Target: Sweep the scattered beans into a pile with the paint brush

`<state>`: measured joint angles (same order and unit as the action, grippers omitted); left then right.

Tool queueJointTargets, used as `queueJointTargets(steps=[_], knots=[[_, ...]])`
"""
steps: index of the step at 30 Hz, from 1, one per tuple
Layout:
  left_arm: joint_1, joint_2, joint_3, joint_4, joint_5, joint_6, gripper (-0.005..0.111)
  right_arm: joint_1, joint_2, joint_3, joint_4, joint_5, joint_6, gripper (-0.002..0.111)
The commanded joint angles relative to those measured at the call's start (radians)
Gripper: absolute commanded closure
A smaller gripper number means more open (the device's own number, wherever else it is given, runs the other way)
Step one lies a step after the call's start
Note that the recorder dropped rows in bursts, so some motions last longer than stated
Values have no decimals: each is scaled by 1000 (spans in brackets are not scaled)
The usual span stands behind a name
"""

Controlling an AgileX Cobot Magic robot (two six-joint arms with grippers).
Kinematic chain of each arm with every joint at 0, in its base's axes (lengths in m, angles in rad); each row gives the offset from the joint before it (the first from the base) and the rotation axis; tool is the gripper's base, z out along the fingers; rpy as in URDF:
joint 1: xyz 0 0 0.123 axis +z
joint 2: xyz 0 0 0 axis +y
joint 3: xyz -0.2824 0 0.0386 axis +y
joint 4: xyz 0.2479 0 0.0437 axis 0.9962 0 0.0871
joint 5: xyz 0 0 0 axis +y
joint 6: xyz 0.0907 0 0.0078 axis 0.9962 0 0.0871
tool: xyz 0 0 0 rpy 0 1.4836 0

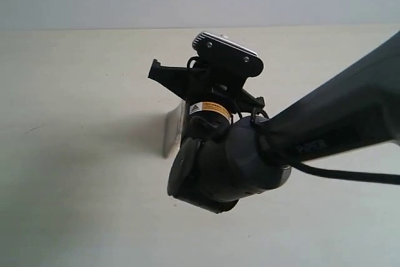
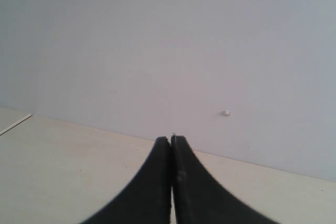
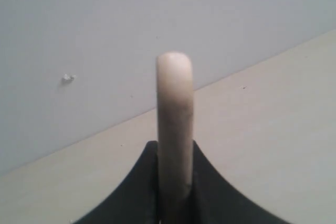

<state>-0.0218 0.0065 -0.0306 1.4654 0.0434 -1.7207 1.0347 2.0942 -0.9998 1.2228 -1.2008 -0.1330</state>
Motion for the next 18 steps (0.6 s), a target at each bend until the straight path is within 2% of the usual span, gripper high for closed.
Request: queueJointTargets(steps=[1,18], knots=[[2,-7,3,-3,-1,-6,107,0,-5,-8,11,-20,-128,108],[2,-7,3,-3,-1,-6,107,0,-169,11,-47,-20,-135,108]])
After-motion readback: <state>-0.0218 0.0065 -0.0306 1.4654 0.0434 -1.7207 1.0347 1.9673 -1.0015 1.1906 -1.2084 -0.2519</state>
